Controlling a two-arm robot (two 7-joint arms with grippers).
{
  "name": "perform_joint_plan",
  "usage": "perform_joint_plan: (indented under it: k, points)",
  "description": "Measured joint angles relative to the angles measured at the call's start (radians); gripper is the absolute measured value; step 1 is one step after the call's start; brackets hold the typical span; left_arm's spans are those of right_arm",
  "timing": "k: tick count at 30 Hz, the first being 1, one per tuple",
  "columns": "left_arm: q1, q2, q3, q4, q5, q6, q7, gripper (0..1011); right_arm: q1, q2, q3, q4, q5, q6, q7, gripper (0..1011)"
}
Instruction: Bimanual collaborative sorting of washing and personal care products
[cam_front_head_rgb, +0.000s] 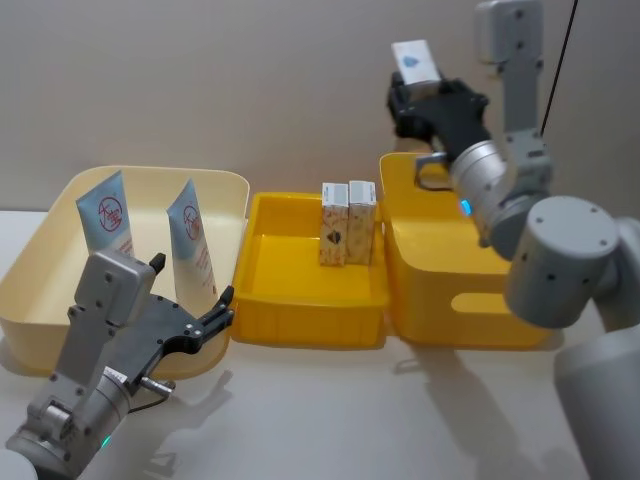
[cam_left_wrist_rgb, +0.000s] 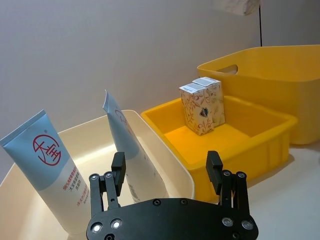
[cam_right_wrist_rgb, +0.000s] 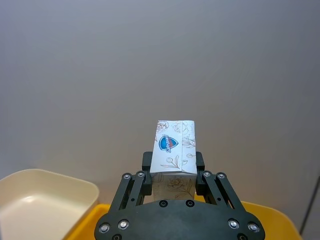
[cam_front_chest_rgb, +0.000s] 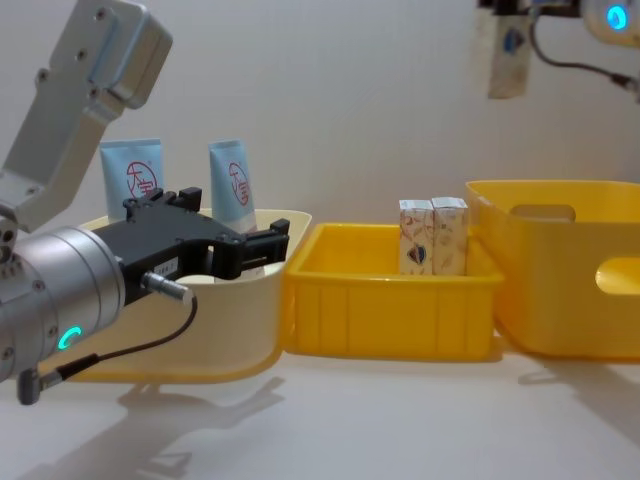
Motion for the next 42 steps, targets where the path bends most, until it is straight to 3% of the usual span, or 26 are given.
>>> perform_joint_plan:
  k: [7, 18, 29, 42]
  points:
    - [0.0, 0.0, 0.0, 0.0, 0.0, 0.0, 0.0, 1003, 0.015, 0.025, 0.048, 0.014, -0.011, 0.037, -0.016, 445]
    - [0.0, 0.0, 0.0, 0.0, 0.0, 0.0, 0.0, 1003, 0.011, 0.042, 0.08, 0.065, -0.017, 0.11, -0.018, 444]
    - [0.0, 0.0, 0.0, 0.0, 0.0, 0.0, 0.0, 1003, 0.008, 0.039, 0.082, 0.151, -0.019, 0.173, 0.0, 444]
    - [0.0, 0.0, 0.0, 0.0, 0.0, 0.0, 0.0, 1003, 0.011, 0.029, 0.078, 0.232, -0.022, 0.204, 0.015, 444]
